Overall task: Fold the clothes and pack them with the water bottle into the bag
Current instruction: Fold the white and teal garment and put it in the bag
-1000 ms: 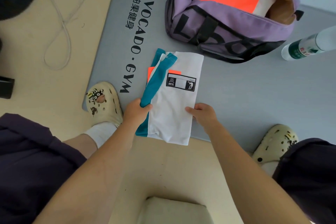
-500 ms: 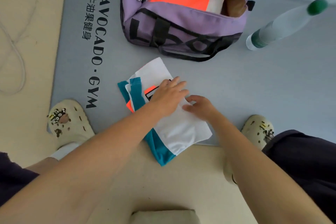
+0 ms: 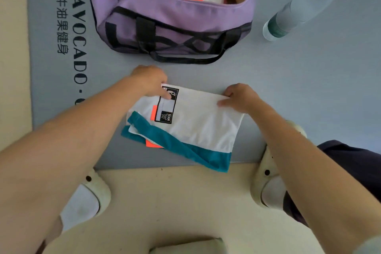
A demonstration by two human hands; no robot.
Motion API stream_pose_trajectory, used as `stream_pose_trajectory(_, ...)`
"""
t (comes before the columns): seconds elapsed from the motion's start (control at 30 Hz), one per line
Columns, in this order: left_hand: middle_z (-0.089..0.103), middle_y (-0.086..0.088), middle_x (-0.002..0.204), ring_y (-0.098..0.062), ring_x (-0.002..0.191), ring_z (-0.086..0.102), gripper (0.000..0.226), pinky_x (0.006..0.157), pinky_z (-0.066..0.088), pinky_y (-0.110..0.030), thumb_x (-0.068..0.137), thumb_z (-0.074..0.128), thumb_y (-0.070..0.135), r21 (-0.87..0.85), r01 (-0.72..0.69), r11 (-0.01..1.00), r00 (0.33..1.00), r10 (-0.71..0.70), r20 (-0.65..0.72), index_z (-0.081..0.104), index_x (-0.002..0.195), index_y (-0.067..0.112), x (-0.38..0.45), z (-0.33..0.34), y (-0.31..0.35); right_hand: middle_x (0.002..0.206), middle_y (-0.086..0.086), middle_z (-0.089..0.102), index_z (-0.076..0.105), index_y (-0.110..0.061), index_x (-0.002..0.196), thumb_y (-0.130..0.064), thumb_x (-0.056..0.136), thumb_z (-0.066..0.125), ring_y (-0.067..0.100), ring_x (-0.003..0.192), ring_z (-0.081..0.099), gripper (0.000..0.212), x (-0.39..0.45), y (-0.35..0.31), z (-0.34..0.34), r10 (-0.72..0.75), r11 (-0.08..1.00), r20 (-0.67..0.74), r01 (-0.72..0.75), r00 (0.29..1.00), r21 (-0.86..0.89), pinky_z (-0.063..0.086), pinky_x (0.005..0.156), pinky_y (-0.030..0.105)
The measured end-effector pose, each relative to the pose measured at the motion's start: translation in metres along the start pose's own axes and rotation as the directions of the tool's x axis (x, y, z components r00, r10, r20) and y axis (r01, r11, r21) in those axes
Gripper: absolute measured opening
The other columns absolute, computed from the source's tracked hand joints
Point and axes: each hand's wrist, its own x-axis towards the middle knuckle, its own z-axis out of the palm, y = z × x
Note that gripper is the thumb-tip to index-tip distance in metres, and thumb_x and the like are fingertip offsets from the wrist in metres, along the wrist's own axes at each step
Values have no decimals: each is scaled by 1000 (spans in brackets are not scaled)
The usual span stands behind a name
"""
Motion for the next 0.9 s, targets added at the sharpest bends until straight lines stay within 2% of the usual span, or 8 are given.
stream_pose_trajectory(0.07,65,-8,102,-30,93,57,40,72,33,-32,85,61,61,-61,51,997,986,-60,-158,54,84,22,-5,4,-6,102,2,61,63,-19,100,-36,86,67,28,103,56,22,1,-1,-2,22,997,-219,-5,975,78,43,94,39)
stream_pose_trajectory(0.17,59,-15,116,-34,109,53,39,91,34,-41,85,68,42,-126,92,988,865,-142,-482,56,111,14,-20,21,-4,119,11,56,55,-14,120,-24,88,65,31,112,50,35,-7,-5,5,34,993,-550,36,834,116,39,93,42)
stream_pose_trajectory(0.23,55,-14,118,-33,110,49,45,97,30,-44,83,71,34,-113,53,992,825,-107,-555,56,120,13,-32,36,3,120,11,54,51,-12,121,-25,87,67,29,109,51,40,-16,-2,12,120,975,-609,21,784,219,43,89,40)
stream_pose_trajectory(0.4,68,-2,90,-28,81,58,23,90,34,-38,94,54,39,-179,-25,984,898,-57,-437,61,88,18,-63,80,31,86,1,58,52,-13,95,-46,86,67,17,70,56,37,-42,8,45,333,858,-297,-156,895,490,39,54,28)
stream_pose_trajectory(0.6,64,-1,81,-24,72,58,34,55,36,-29,94,46,47,-315,228,921,952,-279,-125,54,80,17,-96,112,34,88,-4,53,45,-14,101,-52,76,76,17,78,55,55,-59,7,64,449,735,-234,-208,862,645,44,63,32)
stream_pose_trajectory(0.67,61,-2,87,-24,77,57,31,53,35,-30,93,51,44,-312,228,922,934,-298,-199,53,85,15,-102,114,36,93,-3,51,39,-15,105,-51,75,78,19,80,56,61,-63,4,67,502,667,-233,-200,833,718,47,67,35)
stream_pose_trajectory(0.77,49,-13,126,-32,115,47,45,73,48,-40,89,63,39,-267,136,954,890,-236,-390,52,125,16,-107,120,49,89,-4,52,39,-15,102,-46,75,79,13,73,54,57,-68,0,73,484,668,-220,-195,847,718,44,57,29)
stream_pose_trajectory(0.9,2,-12,162,-39,147,8,82,112,28,-54,89,57,59,-289,183,940,951,-244,-190,13,154,36,-99,126,60,76,-4,61,58,-15,81,-38,78,78,13,65,57,31,-67,8,67,389,711,-29,-280,921,645,40,50,26)
